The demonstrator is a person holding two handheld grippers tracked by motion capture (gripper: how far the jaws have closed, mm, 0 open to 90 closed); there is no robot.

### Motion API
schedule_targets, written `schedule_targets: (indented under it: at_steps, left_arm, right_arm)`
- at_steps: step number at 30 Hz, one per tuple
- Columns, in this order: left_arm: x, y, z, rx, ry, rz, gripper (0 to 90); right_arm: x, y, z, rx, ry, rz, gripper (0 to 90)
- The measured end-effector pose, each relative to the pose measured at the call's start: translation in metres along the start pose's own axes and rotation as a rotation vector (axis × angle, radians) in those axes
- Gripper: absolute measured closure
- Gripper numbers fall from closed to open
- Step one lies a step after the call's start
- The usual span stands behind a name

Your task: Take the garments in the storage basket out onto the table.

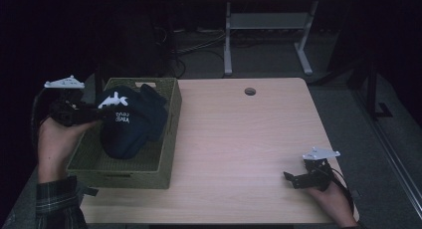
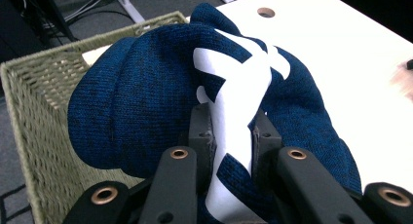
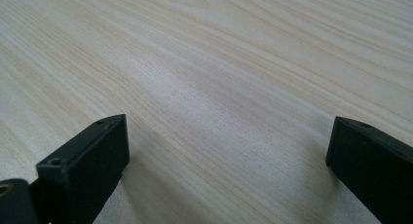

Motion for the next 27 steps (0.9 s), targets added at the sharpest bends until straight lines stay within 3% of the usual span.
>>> schedule_targets:
  at_steps: [9,27]
  left_arm:
    - [-0.002,0.011,-0.023,0.034,0.021,0.01,76.0]
    - [0.023,0.045,-0.06,0.092,0.059,0.093,76.1]
  right_arm:
    - [0.0,0.0,0.0,0.001,0.0,-0.001,1.4]
    - [0.0,0.0,0.0,0.001,0.0,-0.001,1.4]
Point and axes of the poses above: each handheld gripper's, and its own axes: x roughly forward along the jaws, z roughly out of its underside, y roughly to its right, the point moved 3 cm from there along x, roughly forward along the jaws, and after that the axes turned 11 degrees about y, right-handed, at the moved point
